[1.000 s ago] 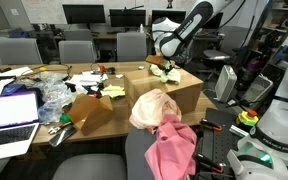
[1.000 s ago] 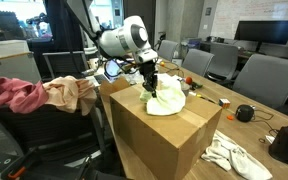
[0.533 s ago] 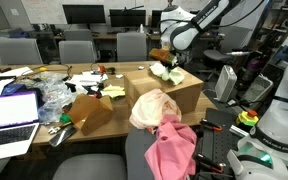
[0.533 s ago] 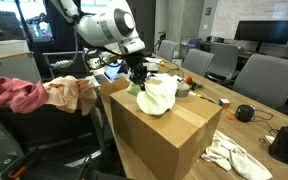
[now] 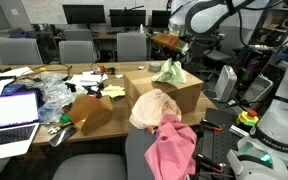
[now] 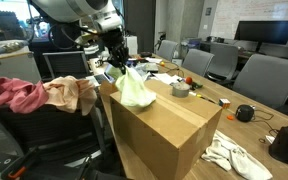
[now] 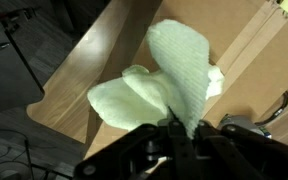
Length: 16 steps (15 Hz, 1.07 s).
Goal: Get the three objects from the cardboard box then put them on the headrest of the grey chair
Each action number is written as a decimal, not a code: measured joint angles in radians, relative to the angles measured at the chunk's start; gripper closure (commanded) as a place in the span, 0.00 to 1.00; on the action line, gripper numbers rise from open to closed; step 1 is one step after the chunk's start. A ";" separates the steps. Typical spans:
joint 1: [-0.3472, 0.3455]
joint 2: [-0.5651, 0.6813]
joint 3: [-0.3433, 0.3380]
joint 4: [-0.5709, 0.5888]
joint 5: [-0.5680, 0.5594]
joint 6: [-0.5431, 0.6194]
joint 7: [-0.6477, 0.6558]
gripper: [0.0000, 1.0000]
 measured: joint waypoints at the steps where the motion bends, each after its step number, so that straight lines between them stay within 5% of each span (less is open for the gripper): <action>1: -0.003 -0.029 0.017 -0.006 0.018 -0.014 -0.001 0.99; 9: -0.018 -0.172 0.057 0.002 0.195 -0.059 -0.083 0.99; 16: -0.071 -0.265 0.103 0.078 0.206 -0.137 -0.105 0.99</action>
